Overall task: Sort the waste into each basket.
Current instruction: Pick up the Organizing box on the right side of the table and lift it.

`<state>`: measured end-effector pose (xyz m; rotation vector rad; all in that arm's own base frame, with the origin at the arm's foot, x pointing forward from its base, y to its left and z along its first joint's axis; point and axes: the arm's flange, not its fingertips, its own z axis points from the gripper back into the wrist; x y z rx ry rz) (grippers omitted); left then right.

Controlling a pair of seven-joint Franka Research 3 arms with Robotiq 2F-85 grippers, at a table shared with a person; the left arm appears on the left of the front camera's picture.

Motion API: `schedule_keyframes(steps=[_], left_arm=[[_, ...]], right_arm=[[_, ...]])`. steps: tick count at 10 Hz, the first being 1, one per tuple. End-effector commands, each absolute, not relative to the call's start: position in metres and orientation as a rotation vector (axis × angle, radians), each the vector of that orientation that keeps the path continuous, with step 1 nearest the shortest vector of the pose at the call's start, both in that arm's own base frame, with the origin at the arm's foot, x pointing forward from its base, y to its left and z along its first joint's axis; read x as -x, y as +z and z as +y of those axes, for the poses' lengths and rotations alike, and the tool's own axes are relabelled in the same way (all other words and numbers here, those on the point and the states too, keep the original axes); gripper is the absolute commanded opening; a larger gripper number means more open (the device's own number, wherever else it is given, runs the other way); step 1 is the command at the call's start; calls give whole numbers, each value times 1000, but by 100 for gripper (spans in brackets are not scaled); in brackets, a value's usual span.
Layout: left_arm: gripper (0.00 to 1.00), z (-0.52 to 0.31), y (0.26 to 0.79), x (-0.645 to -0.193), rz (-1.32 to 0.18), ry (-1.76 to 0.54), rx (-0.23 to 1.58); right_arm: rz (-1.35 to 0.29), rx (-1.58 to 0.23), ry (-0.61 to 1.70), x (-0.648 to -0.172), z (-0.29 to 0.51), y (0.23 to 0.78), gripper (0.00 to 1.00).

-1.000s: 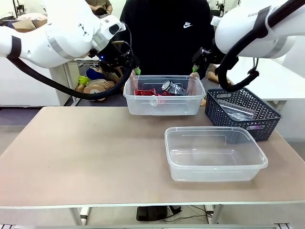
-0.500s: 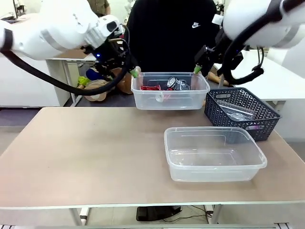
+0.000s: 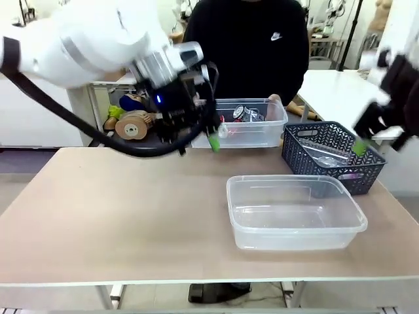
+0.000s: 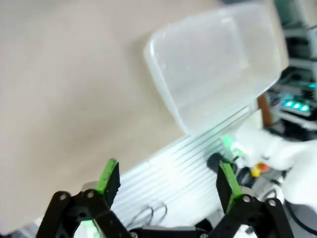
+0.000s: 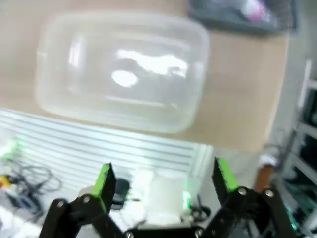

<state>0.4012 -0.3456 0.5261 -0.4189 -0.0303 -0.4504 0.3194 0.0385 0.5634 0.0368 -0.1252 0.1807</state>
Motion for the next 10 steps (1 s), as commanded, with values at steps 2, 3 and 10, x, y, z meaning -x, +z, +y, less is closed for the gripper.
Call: schedule_keyframes(steps=[2, 3, 10], left_arm=[[100, -383, 487, -390, 133, -566, 336], [100, -365, 504, -386, 47, -449, 395], [100, -404, 445, -376, -7, -332, 277]], right_arm=[[-114, 66, 222, -339, 29, 506, 100], [-80, 33, 185, -317, 29, 534, 100], [-50, 6, 86, -360, 34, 433, 100]])
